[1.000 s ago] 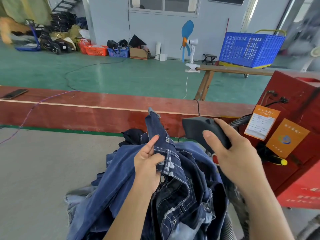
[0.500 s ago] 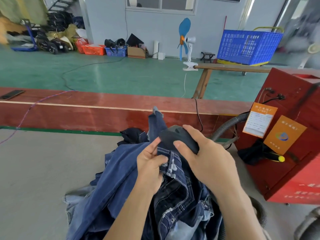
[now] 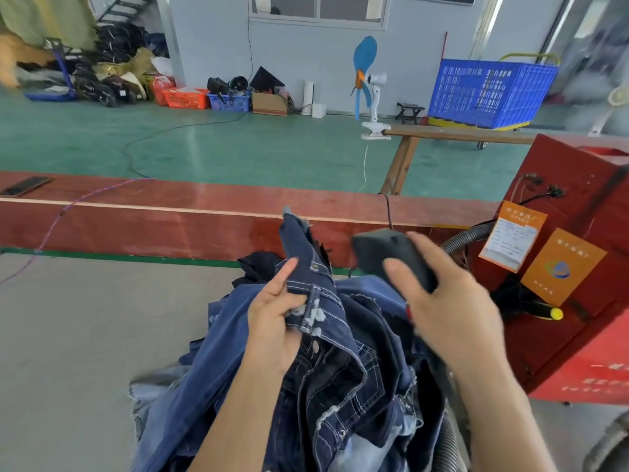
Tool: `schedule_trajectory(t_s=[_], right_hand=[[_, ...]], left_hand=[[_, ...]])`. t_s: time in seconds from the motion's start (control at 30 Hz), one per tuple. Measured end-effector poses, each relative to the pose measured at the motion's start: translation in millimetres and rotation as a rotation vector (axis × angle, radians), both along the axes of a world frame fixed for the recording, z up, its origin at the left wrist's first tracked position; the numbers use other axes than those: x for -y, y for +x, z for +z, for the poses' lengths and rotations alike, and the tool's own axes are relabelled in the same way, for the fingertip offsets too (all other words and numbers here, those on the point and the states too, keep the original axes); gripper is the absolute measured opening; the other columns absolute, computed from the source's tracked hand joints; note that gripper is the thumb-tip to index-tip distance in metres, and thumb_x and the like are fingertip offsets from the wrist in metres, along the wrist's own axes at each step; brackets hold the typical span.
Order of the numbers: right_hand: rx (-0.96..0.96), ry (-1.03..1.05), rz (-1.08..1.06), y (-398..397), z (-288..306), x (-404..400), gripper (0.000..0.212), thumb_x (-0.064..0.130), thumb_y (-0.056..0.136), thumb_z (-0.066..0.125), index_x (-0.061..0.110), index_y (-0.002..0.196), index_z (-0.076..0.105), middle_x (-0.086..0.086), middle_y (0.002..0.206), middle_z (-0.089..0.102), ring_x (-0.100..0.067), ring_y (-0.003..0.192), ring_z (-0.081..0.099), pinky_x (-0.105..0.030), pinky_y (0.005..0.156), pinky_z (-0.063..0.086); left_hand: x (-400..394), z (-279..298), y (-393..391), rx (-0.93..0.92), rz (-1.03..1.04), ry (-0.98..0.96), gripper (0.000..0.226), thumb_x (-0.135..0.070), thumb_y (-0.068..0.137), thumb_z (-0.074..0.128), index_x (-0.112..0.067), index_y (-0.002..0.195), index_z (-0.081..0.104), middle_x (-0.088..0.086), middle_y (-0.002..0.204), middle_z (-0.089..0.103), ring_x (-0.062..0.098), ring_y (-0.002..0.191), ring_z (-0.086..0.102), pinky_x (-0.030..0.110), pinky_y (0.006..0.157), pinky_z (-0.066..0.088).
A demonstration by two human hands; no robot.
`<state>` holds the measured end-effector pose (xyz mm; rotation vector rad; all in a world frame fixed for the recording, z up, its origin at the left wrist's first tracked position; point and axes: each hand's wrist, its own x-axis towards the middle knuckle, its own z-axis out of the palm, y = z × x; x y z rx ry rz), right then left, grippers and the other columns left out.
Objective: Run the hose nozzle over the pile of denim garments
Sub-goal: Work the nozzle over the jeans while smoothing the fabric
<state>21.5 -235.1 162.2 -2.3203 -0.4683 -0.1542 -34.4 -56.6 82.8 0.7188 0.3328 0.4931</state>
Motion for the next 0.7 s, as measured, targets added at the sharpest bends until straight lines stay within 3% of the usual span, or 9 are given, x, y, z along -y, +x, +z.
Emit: schedule_trajectory(t_s=[0.07, 0.17, 0.27, 0.4, 0.47, 0.53, 0.63, 0.7], right_hand=[[0.053, 0.058, -0.113, 8, 0, 13, 0.052, 0.063, 0.083, 0.048, 0.05, 0.133, 0.044, 0.007, 0.093, 0.061, -0.024, 0.084, 0.059, -0.032, 0.072, 0.04], [-0.014, 0.165, -0.179, 18, -4, 33, 0.052, 0.058, 0.085, 0.053, 0.044, 0.134, 0.049, 0.0, 0.112, 0.065, -0.028, 0.098, 0.059, -0.036, 0.077, 0.041], [-0.056, 0.133, -0.126, 19, -11, 35, 0.052, 0.059, 0.085, 0.054, 0.044, 0.134, 0.048, 0.003, 0.11, 0.064, -0.023, 0.09, 0.058, -0.037, 0.078, 0.045], [-0.12, 0.07, 0.05, 14, -14, 17, 0.055, 0.065, 0.077, 0.053, 0.051, 0.13, 0.047, 0.013, 0.099, 0.069, -0.018, 0.087, 0.066, -0.038, 0.085, 0.05], [-0.161, 0.023, 0.186, 8, -17, 4, 0.054, 0.066, 0.077, 0.052, 0.052, 0.129, 0.047, 0.018, 0.089, 0.07, -0.006, 0.077, 0.067, -0.033, 0.082, 0.051], [-0.189, -0.087, 0.322, -1, -21, -12, 0.054, 0.067, 0.08, 0.05, 0.054, 0.132, 0.044, 0.024, 0.096, 0.068, 0.001, 0.079, 0.064, -0.027, 0.081, 0.047], [-0.183, -0.104, 0.357, -9, -27, -32, 0.055, 0.065, 0.086, 0.05, 0.052, 0.138, 0.038, 0.026, 0.109, 0.059, -0.003, 0.09, 0.059, -0.02, 0.074, 0.04], [-0.131, -0.028, 0.268, -9, -27, -35, 0.055, 0.065, 0.086, 0.048, 0.053, 0.138, 0.037, 0.02, 0.109, 0.065, -0.009, 0.092, 0.064, -0.025, 0.074, 0.044]], left_hand=[[-10, 0, -4, 0.034, 0.002, -0.086, 0.049, 0.012, 0.088, 0.039, -0.012, 0.126, 0.058, 0.012, 0.089, 0.067, 0.022, 0.065, 0.063, 0.027, 0.054, 0.056], [-23, -2, -10, 0.071, 0.048, -0.196, 0.062, 0.002, 0.077, 0.049, -0.008, 0.138, 0.048, 0.012, 0.089, 0.067, 0.024, 0.072, 0.064, 0.032, 0.061, 0.056], [-30, -3, -15, 0.102, 0.086, -0.252, 0.077, 0.003, 0.068, 0.052, -0.007, 0.143, 0.042, 0.012, 0.095, 0.067, 0.029, 0.083, 0.066, 0.04, 0.068, 0.06], [-34, -6, -12, 0.06, 0.111, -0.193, 0.102, 0.016, 0.047, 0.049, -0.006, 0.146, 0.038, 0.012, 0.09, 0.062, 0.028, 0.08, 0.056, 0.041, 0.073, 0.054], [-36, -8, -10, 0.05, 0.091, -0.147, 0.095, 0.017, 0.055, 0.04, -0.006, 0.147, 0.036, 0.013, 0.097, 0.065, 0.027, 0.083, 0.06, 0.037, 0.072, 0.055], [-38, -13, -9, 0.008, 0.066, -0.086, 0.083, 0.022, 0.066, 0.026, -0.002, 0.144, 0.037, 0.017, 0.106, 0.063, 0.029, 0.089, 0.062, 0.037, 0.075, 0.057], [-42, -15, -14, -0.003, -0.001, 0.001, 0.073, 0.022, 0.065, 0.026, 0.005, 0.134, 0.045, 0.023, 0.113, 0.062, 0.033, 0.098, 0.062, 0.041, 0.086, 0.054], [-48, -12, -17, 0.046, 0.022, 0.015, 0.062, 0.016, 0.059, 0.03, 0.004, 0.116, 0.054, 0.018, 0.099, 0.069, 0.026, 0.087, 0.068, 0.033, 0.078, 0.059]])
